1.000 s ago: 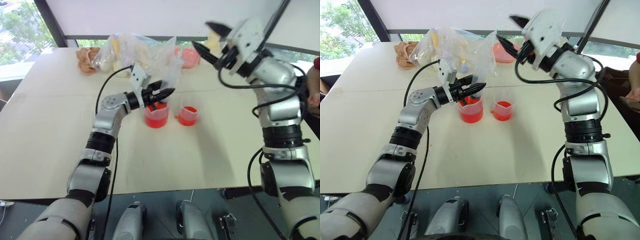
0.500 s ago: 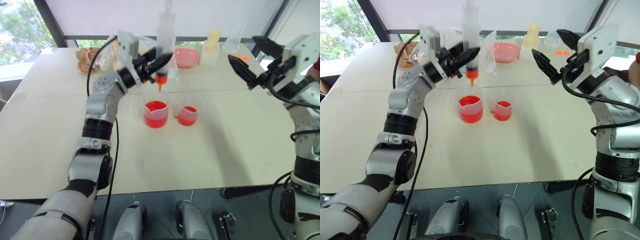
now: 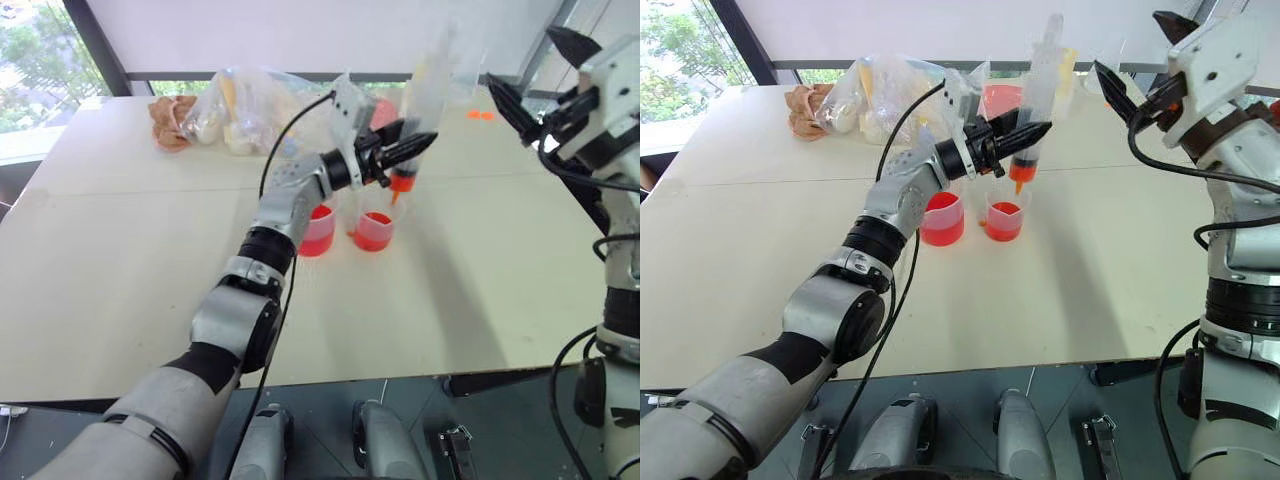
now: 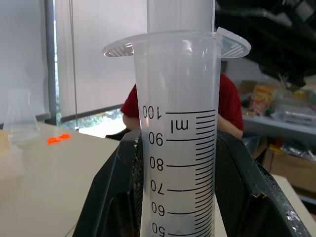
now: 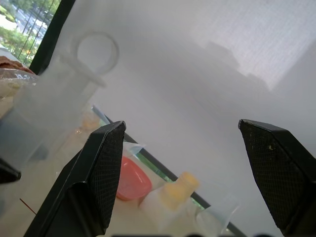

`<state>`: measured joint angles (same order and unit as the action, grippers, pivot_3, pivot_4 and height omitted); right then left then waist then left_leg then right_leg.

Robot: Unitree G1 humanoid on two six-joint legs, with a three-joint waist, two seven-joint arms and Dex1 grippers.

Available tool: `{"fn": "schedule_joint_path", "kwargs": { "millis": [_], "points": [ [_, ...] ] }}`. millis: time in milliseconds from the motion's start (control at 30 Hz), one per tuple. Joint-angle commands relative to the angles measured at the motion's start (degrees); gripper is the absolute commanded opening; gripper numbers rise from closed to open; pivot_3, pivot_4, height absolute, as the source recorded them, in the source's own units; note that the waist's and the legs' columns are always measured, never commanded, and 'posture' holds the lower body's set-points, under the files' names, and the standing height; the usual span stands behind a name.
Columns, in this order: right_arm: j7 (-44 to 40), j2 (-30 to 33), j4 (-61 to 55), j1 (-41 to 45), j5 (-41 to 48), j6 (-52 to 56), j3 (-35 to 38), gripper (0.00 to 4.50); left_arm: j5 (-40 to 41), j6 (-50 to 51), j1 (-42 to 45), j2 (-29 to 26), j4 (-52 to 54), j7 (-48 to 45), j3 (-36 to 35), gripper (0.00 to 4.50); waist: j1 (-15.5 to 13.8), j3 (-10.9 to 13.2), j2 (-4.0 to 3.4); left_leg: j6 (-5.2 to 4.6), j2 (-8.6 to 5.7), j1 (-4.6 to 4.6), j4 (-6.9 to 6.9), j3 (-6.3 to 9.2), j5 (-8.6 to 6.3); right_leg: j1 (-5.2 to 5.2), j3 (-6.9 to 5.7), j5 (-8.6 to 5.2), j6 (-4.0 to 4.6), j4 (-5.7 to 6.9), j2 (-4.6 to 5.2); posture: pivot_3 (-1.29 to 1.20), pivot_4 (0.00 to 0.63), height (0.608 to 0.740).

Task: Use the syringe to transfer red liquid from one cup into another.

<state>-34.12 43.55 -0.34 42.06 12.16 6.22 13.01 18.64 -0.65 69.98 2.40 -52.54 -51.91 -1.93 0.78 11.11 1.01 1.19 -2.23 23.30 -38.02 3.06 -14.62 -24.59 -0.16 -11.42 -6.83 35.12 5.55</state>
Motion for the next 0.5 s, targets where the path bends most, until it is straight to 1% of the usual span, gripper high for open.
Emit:
{"fn": "schedule_joint_path", "kwargs": {
  "millis": [33,267,467,500],
  "points": [
    [-0.5,-0.9,0.1,3.4,-0.1,-3.5,-1.0,3.79,-0.7,-2.1,1.6,0.1,-0.1,-2.0,-0.2,1.42,-0.1,0.0,0.00,0.00,0.00,0.00,0.00,-0.01,0.00,0.00,0.00,0.00,0.00,0.00,0.00,0.00,0.150,0.740],
    [-1.6,-4.3,2.7,5.2,-0.3,-6.0,-4.2,3.79,-1.8,-1.8,0.4,-0.8,1.7,-6.1,1.0,1.42,-0.2,0.0,-0.01,0.00,-0.01,0.04,0.00,0.02,0.00,0.00,0.00,0.00,0.00,-0.02,0.00,0.00,0.150,0.740],
    [-2.3,-5.5,3.9,5.6,-0.9,-7.2,-5.3,3.79,-3.2,-2.1,-1.4,-1.4,3.5,-8.2,2.4,1.42,-0.2,0.0,-0.01,-0.01,-0.01,0.03,0.00,0.02,0.00,0.00,0.00,0.00,0.00,-0.01,0.00,0.00,0.150,0.740],
    [-2.7,-5.7,4.1,5.7,-0.6,-7.5,-5.4,3.55,-3.6,-2.4,-1.6,-1.4,3.4,-8.1,2.6,1.42,-0.2,0.0,-0.01,-0.01,-0.01,0.03,0.00,0.02,0.00,0.00,0.00,0.00,0.00,-0.01,0.00,0.00,0.150,0.740]
  ]
}}
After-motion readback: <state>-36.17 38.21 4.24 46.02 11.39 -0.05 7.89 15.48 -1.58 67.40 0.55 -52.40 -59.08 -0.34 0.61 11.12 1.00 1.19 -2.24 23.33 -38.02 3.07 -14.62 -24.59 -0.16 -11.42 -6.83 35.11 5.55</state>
